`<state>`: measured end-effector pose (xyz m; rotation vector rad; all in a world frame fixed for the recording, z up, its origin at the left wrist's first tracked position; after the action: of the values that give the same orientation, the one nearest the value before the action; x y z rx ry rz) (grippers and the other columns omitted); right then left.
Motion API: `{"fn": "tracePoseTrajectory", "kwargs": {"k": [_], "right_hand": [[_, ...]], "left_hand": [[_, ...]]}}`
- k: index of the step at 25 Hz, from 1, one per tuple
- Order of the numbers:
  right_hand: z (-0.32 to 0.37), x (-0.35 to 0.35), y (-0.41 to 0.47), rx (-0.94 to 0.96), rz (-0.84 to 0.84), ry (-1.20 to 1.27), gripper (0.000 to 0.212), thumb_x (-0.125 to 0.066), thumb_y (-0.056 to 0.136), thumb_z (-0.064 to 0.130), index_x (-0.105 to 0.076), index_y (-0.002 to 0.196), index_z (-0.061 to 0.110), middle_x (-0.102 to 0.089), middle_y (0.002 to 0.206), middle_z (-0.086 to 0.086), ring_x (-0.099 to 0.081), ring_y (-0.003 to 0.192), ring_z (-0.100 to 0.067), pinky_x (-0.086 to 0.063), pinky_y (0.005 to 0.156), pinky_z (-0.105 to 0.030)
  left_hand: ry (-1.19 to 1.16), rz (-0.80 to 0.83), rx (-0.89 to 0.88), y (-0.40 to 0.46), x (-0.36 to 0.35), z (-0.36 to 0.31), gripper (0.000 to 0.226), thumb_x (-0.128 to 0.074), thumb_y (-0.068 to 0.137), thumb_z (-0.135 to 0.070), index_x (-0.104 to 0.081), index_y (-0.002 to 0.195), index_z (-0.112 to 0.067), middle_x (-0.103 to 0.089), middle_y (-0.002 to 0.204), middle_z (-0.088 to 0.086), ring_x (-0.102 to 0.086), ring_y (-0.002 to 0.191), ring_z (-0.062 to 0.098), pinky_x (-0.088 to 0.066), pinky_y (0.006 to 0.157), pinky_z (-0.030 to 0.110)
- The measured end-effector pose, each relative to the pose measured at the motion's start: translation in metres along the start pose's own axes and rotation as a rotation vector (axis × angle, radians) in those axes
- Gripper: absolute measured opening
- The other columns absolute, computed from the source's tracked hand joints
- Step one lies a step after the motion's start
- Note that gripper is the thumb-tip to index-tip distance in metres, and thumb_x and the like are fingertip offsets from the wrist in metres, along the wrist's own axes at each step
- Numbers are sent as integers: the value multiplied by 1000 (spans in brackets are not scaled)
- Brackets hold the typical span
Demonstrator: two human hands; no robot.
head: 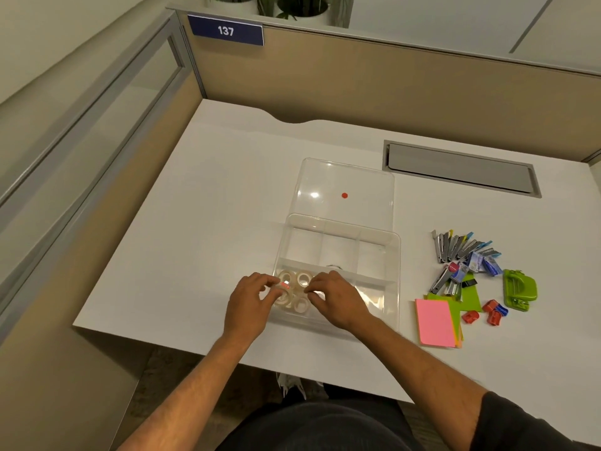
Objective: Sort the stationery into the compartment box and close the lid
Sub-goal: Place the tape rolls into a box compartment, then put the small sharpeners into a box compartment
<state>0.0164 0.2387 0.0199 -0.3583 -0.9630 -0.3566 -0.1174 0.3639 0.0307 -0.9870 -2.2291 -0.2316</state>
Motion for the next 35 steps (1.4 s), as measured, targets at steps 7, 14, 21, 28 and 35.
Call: {"fn": "tracePoseTrajectory", "kwargs": {"k": [7,14,21,28,35], "right_hand": [[-25,15,-24,-103,-34,40,24,-53,97,32,-72,110,26,-65,115,8,-51,106,-9,-48,85,-27],[-33,18,-38,-153,-33,58,23,-53,97,32,-71,110,26,-65,113,9,-50,108,-10,-47,83,-26],[-23,15,-37,-113,-52,43,24,-55,95,31,-69,113,25,-66,115,8,-47,111,-12,-48,85,-27],[-30,11,-42,-108,-58,29,32,-56,93,32,-63,123,27,-63,125,8,-41,121,-15,-42,98,-31],[-39,13,-49,-121,-54,75,49,-56,93,32,-46,141,26,-51,143,5,-25,143,-21,-34,112,-38]], "left_hand": [[255,95,-115,21,-35,-13,17,-69,90,-34,-72,103,-23,-62,100,-9,-53,95,11,-51,77,28],[381,105,-134,20,-37,-10,16,-72,86,-28,-71,101,-24,-68,89,-6,-53,90,17,-48,74,32],[559,129,-216,13,-47,-8,11,-68,92,-24,-76,99,-25,-72,90,-6,-50,85,15,-32,70,26],[583,171,-252,7,-51,-6,20,-61,95,-26,-72,111,-27,-70,103,-6,-51,92,17,-39,77,31],[349,194,-239,-2,-61,-35,37,-61,96,-32,-60,132,-25,-59,134,-4,-50,123,16,-37,100,25]]}}
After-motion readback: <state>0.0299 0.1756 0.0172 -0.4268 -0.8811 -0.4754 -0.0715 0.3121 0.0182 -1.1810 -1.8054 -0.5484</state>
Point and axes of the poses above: each hand's wrist, its own y-axis towards the middle knuckle, its own x-axis out of the back of the hand, z = x × y, the point moved 10 cm from there along y, towards the middle knuckle
